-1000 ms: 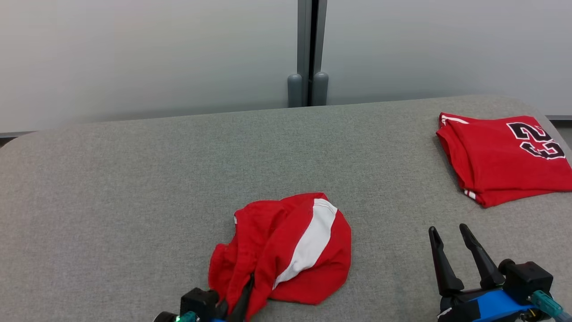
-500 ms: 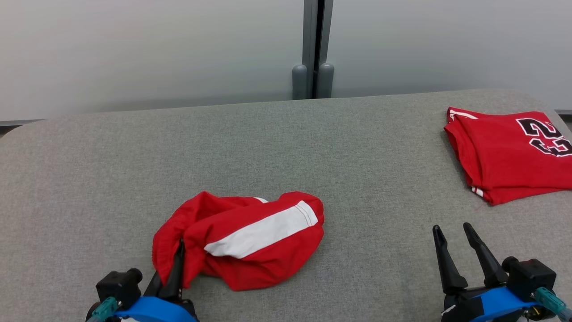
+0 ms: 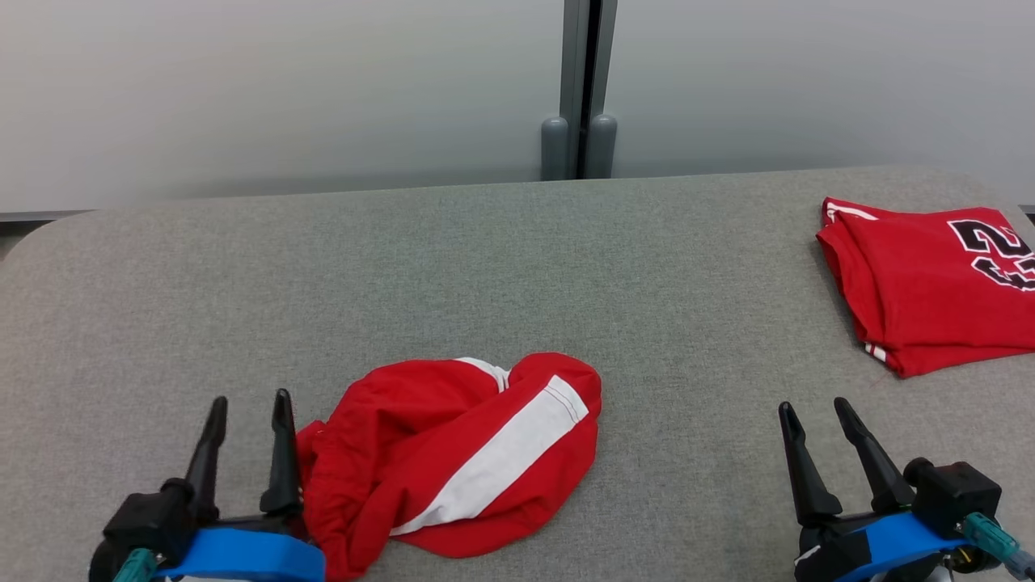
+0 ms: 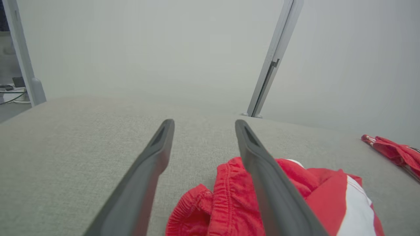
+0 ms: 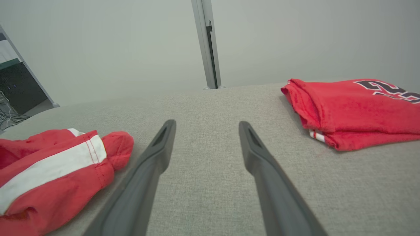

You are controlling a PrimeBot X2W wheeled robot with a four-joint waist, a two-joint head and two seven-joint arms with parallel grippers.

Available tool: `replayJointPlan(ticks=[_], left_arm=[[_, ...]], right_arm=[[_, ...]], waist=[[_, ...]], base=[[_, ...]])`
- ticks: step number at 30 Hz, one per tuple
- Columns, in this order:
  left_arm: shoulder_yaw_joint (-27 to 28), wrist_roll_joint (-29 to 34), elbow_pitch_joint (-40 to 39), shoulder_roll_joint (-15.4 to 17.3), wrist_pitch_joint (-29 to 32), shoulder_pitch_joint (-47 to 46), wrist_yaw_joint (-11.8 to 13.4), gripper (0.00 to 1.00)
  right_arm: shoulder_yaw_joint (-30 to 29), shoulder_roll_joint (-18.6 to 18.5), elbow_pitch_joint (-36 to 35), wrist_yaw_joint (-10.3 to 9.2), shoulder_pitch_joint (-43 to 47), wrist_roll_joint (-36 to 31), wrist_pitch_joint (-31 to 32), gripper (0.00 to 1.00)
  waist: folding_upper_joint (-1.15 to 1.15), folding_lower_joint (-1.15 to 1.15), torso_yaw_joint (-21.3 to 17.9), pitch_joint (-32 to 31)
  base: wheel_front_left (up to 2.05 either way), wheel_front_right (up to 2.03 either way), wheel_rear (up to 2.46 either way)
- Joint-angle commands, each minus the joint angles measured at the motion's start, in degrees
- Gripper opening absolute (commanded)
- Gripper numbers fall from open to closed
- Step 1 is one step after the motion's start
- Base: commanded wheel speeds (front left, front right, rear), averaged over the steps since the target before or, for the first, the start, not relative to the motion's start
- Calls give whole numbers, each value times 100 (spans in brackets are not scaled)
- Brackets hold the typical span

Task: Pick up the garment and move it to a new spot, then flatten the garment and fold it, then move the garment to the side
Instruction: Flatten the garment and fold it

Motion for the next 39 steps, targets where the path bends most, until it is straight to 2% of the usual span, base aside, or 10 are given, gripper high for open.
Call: replayJointPlan(ticks=[1, 5, 8, 16, 22, 30, 33, 39], left_arm=[[170, 105, -226, -68, -12, 52, -25, 100], [639, 702, -1002, -214, -12, 283, -49, 100], [793, 977, -1244, -269, -12, 414, -21, 100], [753, 1375, -959, -292, -12, 580, 8, 100], [717, 1335, -826, -295, -12, 502, 67, 100], [549, 1342, -879, -296, -12, 338, 87, 100], [457, 1322, -887, -296, -12, 255, 87, 100], [311, 1224, -915, -297, -12, 145, 153, 100]], right_arm=[[11, -34, -7, 1, -54, 46, -18, 100], [25, -22, -25, 1, -42, 53, -18, 100], [32, 31, -44, 1, 5, 9, -18, 100], [185, 113, 23, 2, 133, 9, -18, 100], [677, -99, 151, 2, -105, 146, -18, 100], [2078, -575, 581, 1, -1048, 672, -18, 100], [2897, -767, 1047, 1, -1596, 979, -18, 100], [3765, -1002, 1728, 2, -2281, 1486, -18, 100]], waist=[[0, 0, 17, -20], [0, 0, 77, -107], [0, 0, 102, -154], [0, 0, 114, -239], [0, 0, 117, -217], [0, 0, 349, -82], [0, 0, 546, 37], [0, 0, 859, 243]], base=[[0, 0, 0], [0, 0, 0], [0, 0, 0], [0, 0, 0], [0, 0, 0], [0, 0, 0], [0, 0, 0], [0, 0, 0]])
